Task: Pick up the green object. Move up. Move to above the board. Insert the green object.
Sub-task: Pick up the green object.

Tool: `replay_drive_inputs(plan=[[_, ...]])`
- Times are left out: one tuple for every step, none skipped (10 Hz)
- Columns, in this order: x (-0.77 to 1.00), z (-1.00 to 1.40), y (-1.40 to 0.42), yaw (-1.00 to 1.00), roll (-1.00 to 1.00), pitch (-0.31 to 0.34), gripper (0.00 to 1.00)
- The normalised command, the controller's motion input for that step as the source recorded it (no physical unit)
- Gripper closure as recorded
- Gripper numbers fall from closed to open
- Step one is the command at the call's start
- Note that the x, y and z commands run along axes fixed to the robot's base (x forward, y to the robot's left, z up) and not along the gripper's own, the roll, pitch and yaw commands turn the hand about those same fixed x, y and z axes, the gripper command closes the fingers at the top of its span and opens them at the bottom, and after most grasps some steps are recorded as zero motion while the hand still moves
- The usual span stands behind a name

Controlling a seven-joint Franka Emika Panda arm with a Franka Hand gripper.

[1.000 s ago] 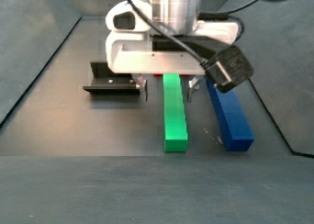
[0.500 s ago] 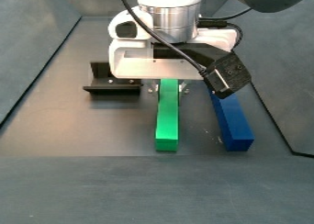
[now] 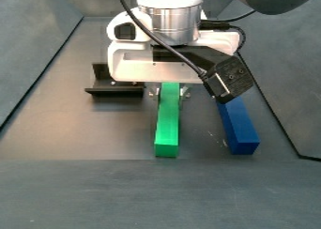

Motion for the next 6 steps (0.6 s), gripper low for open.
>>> replay_drive_inputs(plan=[[0.0,0.0,0.0,0.0,0.0,0.0,1.0],[0.0,0.0,0.0,0.0,0.0,0.0,1.0],[0.0,0.0,0.0,0.0,0.0,0.0,1.0],[0.0,0.0,0.0,0.0,0.0,0.0,1.0],[0.0,0.0,0.0,0.0,0.0,0.0,1.0],[0.0,0.0,0.0,0.0,0.0,0.0,1.0]])
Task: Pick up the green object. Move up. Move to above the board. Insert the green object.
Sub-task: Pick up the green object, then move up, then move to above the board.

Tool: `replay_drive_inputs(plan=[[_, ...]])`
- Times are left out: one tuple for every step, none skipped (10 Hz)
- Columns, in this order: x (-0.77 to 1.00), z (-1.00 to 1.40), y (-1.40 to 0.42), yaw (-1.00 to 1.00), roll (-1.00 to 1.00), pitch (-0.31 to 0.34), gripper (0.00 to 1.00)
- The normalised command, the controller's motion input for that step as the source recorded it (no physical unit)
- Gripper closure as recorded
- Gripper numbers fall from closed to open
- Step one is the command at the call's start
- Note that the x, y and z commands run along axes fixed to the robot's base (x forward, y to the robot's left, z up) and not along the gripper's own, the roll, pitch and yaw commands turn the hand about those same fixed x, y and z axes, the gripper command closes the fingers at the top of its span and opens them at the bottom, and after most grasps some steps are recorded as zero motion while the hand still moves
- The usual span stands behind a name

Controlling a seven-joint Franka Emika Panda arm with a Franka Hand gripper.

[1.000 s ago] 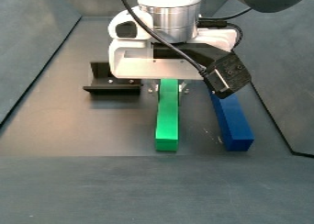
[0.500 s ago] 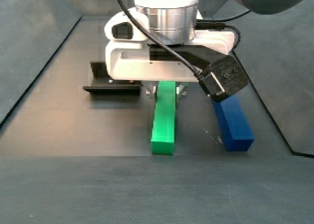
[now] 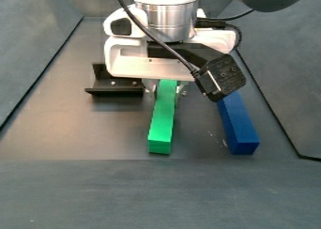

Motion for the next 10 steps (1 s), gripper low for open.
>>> replay_drive_inputs(plan=[[0.0,0.0,0.0,0.0,0.0,0.0,1.0],[0.0,0.0,0.0,0.0,0.0,0.0,1.0],[0.0,0.0,0.0,0.0,0.0,0.0,1.0],[0.0,0.0,0.0,0.0,0.0,0.0,1.0],[0.0,0.83,0.0,0.0,0.0,0.0,1.0],[-0.06,0.78,0.01,0.0,0.0,0.027,1.0],[-0.08,0.64,0.01,0.0,0.01,0.024,1.0],[-0.04,0.24,0.0,-0.01,0.03,-0.018,1.0],[0.0,1.4,0.0,0.0,0.0,0.0,1.0],[-0.02,1.4,-0.01,0.0,-0.01,0.038,1.0]])
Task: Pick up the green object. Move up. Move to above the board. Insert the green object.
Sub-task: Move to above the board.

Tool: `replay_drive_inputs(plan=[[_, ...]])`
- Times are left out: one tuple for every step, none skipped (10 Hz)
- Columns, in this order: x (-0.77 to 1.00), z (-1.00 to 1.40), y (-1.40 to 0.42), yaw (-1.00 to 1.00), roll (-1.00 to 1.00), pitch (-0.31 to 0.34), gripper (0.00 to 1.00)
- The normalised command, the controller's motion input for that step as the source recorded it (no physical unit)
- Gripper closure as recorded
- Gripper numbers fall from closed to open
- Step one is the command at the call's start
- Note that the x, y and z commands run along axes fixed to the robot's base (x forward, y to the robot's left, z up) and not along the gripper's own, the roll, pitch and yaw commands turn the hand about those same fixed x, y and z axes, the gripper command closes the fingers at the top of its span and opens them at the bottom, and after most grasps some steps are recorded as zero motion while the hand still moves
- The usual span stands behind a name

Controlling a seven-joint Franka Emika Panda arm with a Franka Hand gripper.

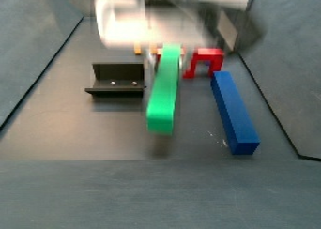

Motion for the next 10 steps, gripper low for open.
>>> replay_drive_inputs(plan=[[-0.03,1.4,-0.01,-0.01,0.01,0.035,1.0],[0.0,1.4,0.0,0.0,0.02,0.021,1.0],[0.02,1.4,0.0,0.0,0.01,0.043,1.0],[0.01,1.4,0.0,0.0,0.01,0.073,1.0],[0.01,1.4,-0.01,0.0,0.01,0.072,1.0],[0.03,0.6,0.0,0.0,0.01,0.072,1.0],[-0.1,0.16,-1.4,0.49,-0.12,0.16,1.0],[-0.1,0.15,-1.4,0.46,-0.09,0.131,1.0],[-0.11,0.16,-1.4,0.33,-0.02,0.066,1.0],[-0.11,0.14,-1.4,0.17,-0.03,0.004,1.0]])
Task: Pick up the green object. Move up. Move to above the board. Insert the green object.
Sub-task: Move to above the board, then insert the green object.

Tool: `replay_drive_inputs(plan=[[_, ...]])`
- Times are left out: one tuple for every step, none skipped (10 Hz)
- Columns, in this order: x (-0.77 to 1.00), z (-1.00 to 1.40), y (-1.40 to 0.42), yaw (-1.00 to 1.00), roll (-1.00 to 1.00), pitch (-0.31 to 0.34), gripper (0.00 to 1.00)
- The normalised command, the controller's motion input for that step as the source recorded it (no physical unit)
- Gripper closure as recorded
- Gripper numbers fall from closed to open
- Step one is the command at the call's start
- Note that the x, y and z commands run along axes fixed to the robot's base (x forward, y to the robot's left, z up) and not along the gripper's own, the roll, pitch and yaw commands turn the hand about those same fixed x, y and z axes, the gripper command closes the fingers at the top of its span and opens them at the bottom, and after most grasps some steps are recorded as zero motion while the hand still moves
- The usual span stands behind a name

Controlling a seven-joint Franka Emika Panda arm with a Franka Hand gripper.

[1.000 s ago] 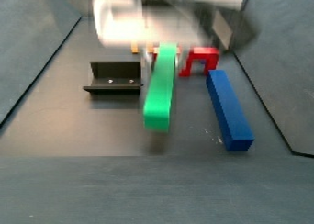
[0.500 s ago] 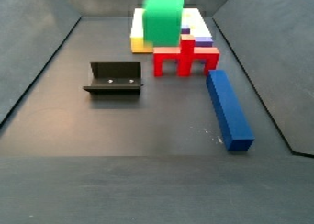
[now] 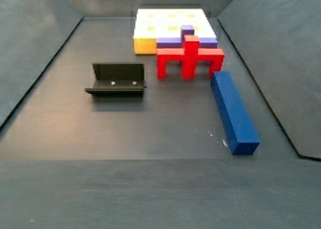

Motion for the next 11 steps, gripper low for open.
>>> replay_drive_inputs(plan=[[-0.11,0.15,-1.4,0.09,-0.01,0.004,1.0],[-0.11,0.16,-1.4,0.05,0.0,0.007,1.0],[-0.11,0.15,-1.4,0.02,-0.01,0.008,1.0],[-0.11,0.16,-1.4,0.01,0.0,0.012,1.0],[-0.1,0.17,-1.4,0.01,-0.01,0.024,1.0],[-0.09,0.19,-1.4,0.01,0.01,0.043,1.0],[-0.06,0.2,-1.4,0.01,0.0,0.081,1.0],[0.02,0.09,-0.6,0.01,0.01,0.112,1.0],[0.06,0.05,-0.22,0.0,0.01,0.142,1.0],[0.0,-0.08,0.0,0.0,0.0,0.0,1.0],[0.0,-0.13,0.0,0.0,0.02,0.0,1.0]])
